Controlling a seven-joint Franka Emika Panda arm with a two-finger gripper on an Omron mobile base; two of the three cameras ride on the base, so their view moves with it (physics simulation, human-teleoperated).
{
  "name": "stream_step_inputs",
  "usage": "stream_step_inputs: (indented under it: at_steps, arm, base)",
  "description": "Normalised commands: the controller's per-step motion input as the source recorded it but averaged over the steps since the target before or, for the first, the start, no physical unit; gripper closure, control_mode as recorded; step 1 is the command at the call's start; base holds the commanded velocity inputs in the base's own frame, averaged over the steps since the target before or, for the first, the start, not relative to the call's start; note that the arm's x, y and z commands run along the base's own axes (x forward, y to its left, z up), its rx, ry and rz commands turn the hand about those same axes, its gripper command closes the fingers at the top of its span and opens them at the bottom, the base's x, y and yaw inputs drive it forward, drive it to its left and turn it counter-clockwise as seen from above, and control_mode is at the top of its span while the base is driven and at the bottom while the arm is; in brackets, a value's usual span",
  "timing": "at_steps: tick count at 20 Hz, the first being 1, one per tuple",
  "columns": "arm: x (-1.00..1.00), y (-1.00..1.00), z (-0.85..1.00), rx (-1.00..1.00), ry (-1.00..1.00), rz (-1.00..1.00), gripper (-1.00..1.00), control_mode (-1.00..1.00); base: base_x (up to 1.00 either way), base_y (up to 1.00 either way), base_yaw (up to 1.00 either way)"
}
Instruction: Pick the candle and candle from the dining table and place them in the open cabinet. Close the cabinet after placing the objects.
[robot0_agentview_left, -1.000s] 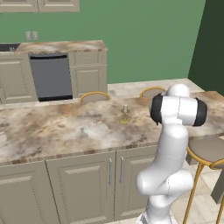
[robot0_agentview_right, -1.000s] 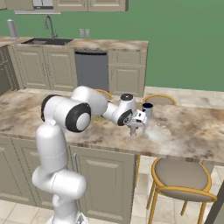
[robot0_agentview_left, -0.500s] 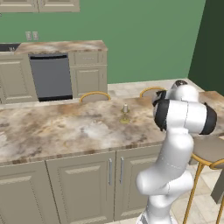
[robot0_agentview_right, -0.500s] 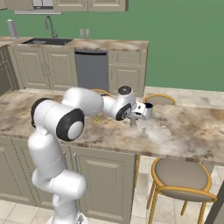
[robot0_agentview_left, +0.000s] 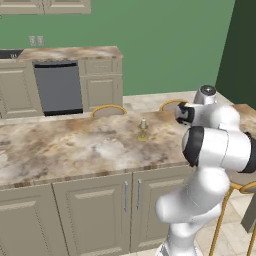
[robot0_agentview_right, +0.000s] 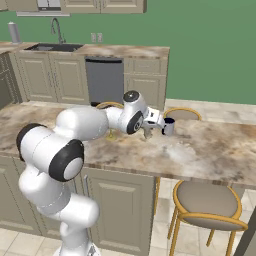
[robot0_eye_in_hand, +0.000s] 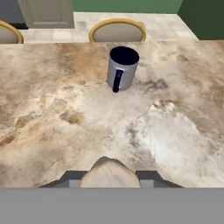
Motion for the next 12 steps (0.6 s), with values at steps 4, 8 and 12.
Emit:
stream_step_inputs:
  at_steps: [4,8,12]
  arm:
    - [-0.37,0.27,0.60,-0.06,-0.04,0.00,1.00,-1.00]
    - [-0.32,0.09,0.25,-0.02,-0.04,0.00,1.00,-1.00]
    - [-0.02,0.00,0.00,0.00,0.00,0.00,1.00,-1.00]
  base:
    - [0.00,0.00,0.00]
    - [0.00,0.00,0.00]
    - [0.00,0.00,0.00]
